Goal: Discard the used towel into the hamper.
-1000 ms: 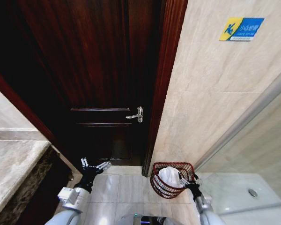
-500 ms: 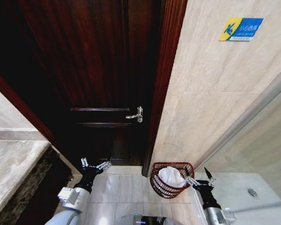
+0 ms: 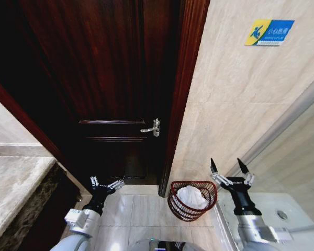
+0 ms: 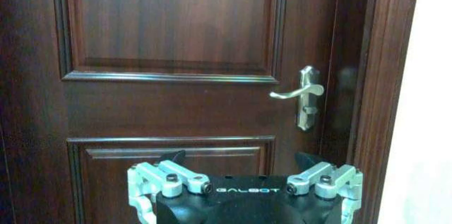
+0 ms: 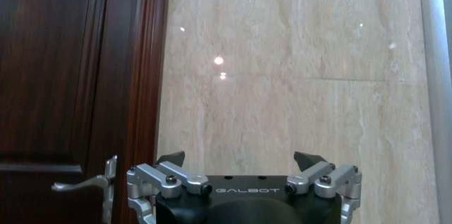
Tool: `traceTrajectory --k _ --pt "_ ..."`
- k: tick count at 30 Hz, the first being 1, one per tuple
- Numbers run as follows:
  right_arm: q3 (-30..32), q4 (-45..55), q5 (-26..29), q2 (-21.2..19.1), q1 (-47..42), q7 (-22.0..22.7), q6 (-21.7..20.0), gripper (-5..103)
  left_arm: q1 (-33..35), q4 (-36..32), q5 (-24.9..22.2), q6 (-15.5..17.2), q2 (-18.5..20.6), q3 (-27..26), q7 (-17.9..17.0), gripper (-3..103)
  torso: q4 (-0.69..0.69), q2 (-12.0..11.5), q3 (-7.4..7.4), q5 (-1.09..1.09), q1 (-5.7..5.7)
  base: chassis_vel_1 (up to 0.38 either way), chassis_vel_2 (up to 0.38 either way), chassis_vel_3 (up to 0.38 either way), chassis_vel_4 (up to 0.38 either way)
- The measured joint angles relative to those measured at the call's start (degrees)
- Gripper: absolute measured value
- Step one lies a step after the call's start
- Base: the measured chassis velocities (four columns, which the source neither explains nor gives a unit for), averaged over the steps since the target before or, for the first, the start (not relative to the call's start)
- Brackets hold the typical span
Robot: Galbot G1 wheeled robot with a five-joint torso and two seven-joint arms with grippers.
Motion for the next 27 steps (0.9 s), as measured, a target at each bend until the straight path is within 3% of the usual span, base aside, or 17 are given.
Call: traceTrajectory --k 27 --pt "-2.2 -4.4 -3.6 1.5 -1.5 -0.3 2.2 100 0.0 0.0 0.0 0.0 0.0 0.0 0.0 100 0.0 0.0 0.0 0.0 0.0 0.0 0.0 0.0 0.0"
